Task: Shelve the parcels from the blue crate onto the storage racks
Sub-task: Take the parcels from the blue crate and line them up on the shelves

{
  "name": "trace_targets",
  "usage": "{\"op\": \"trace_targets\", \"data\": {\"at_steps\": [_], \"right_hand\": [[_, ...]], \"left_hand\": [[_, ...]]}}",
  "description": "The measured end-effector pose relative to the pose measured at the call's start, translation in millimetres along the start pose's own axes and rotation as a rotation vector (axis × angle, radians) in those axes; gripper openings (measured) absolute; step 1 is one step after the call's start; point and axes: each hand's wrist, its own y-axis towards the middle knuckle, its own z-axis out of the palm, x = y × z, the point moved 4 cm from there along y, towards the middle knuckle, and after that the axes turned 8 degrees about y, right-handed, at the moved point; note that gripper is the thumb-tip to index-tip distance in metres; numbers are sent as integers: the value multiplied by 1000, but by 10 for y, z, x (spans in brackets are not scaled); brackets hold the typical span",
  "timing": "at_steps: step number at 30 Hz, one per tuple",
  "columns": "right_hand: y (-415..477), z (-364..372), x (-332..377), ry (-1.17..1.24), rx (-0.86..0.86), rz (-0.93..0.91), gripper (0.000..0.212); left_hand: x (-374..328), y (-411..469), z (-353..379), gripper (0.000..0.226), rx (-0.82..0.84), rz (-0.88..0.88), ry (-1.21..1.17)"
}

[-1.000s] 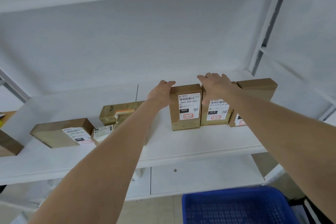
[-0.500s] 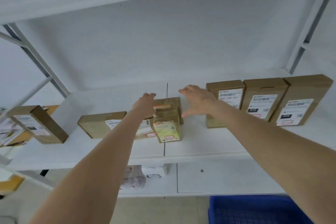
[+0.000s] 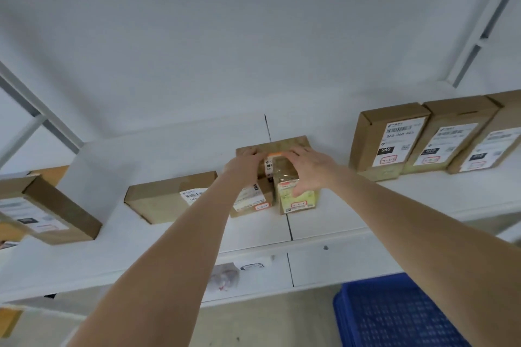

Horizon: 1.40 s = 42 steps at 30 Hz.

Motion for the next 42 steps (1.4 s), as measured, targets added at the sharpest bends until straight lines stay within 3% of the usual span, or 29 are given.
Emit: {"op": "trace_targets", "data": {"at_steps": [11, 18, 23, 29, 33, 38, 42], "right_hand": [[-88, -50, -52, -41, -4, 62, 106], [-287, -125, -269, -217, -69, 169, 92], [-289, -198, -418, -325, -67, 234, 91], [-205, -217, -551, -344, -60, 285, 85], [-118, -214, -586, -345, -84, 323, 76], [-6, -200, -474, -318, -58, 264, 101], [32, -205, -336, -257, -110, 169, 98]], "left_hand": [[62, -126, -22, 73, -70, -138, 8], [-165, -84, -101, 58, 1, -183, 132], [-396, 43, -174, 64, -38, -146, 185], [-366, 195, -143, 94, 4, -160, 117], [-205, 261, -53, 84, 28, -185, 106], [-133, 240, -32, 78, -33, -126, 47], [-151, 190, -11, 77, -42, -46, 61]]}}
